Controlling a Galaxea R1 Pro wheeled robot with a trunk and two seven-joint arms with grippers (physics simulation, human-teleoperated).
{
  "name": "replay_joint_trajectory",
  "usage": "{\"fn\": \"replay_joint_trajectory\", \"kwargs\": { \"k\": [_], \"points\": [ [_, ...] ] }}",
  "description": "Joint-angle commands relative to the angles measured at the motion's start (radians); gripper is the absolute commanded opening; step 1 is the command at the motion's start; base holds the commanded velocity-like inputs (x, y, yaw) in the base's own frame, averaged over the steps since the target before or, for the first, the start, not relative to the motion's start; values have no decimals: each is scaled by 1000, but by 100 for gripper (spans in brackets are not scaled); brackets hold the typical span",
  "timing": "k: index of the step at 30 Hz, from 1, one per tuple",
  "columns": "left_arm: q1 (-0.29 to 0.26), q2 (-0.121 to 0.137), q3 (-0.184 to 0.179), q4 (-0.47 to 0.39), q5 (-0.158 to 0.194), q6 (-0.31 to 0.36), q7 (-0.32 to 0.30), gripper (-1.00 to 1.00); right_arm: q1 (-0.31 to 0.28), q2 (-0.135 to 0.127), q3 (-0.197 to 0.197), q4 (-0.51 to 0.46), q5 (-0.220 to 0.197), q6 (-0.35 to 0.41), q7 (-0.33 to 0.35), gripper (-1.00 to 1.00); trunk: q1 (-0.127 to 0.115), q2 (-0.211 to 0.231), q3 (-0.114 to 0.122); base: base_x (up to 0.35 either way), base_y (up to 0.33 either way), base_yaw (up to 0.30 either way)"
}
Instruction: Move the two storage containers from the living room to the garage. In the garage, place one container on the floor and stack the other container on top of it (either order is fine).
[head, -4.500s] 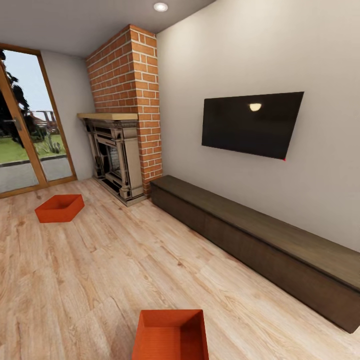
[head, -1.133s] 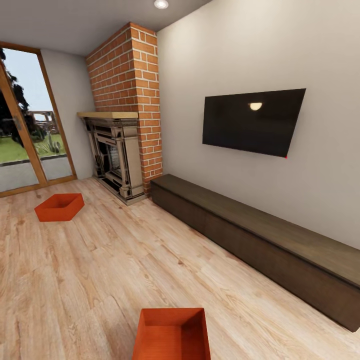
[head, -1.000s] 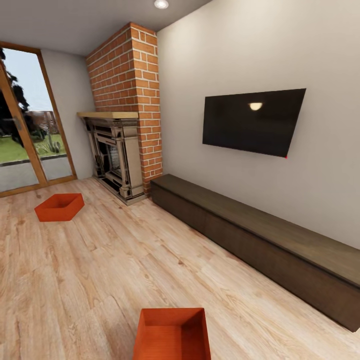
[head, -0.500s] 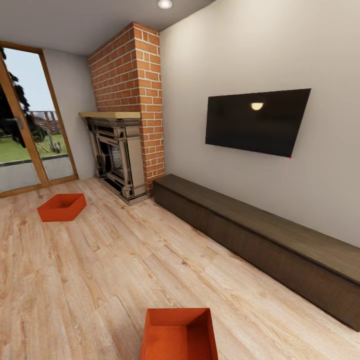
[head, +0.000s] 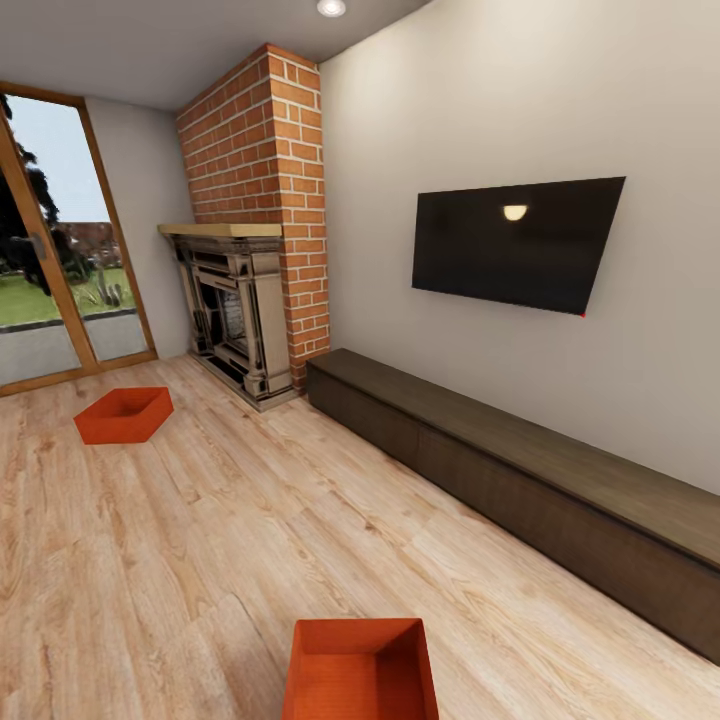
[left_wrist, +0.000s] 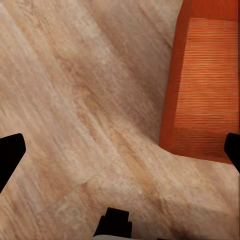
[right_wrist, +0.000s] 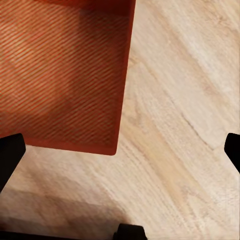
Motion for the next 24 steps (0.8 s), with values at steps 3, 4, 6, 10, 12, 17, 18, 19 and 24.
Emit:
{"fn": "replay_joint_trajectory", "kwargs": {
  "k": [3, 4, 6, 10, 12, 17, 18, 19, 24],
  "points": [
    [0, -4, 2, -4, -2, 8, -1, 100, -1, -1, 9, -2, -12, -2, -6, 100, 0, -1, -1, 0, 0, 0],
    [0, -5, 3, -4, -3, 9, -1, 100, -1, -1, 9, -5, -12, -2, -5, 100, 0, -1, -1, 0, 0, 0],
    [0, -5, 3, -3, -3, 10, -2, 100, -1, -2, 9, -10, -10, 1, -5, 100, 0, -1, -1, 0, 0, 0],
    [0, -11, 4, -5, -2, 12, -2, 100, -1, -1, 9, -14, -4, 7, -4, 100, 0, -1, -1, 0, 0, 0],
    [0, -33, 4, -4, -2, 12, 1, 100, 0, 0, 9, -14, -2, 9, -4, 100, 0, -1, -1, 0, 0, 0],
    [0, -44, 4, -2, -4, 11, 0, 100, -1, 1, 9, -14, -2, 9, -4, 100, 0, -1, -1, 0, 0, 0],
    [0, -44, 4, -2, -4, 11, -1, 100, -1, 1, 9, -14, -2, 9, -4, 100, 0, -1, -1, 0, 0, 0],
    [0, -45, 4, -2, -4, 11, -1, 100, -1, 1, 9, -15, -2, 9, -4, 100, 4, -8, -4, 0, 0, 0],
    [0, -45, 3, 0, -4, 12, -4, 100, 0, 1, 9, -16, -2, 10, -7, 100, 23, -43, -20, 0, 0, 0]
  ]
}}
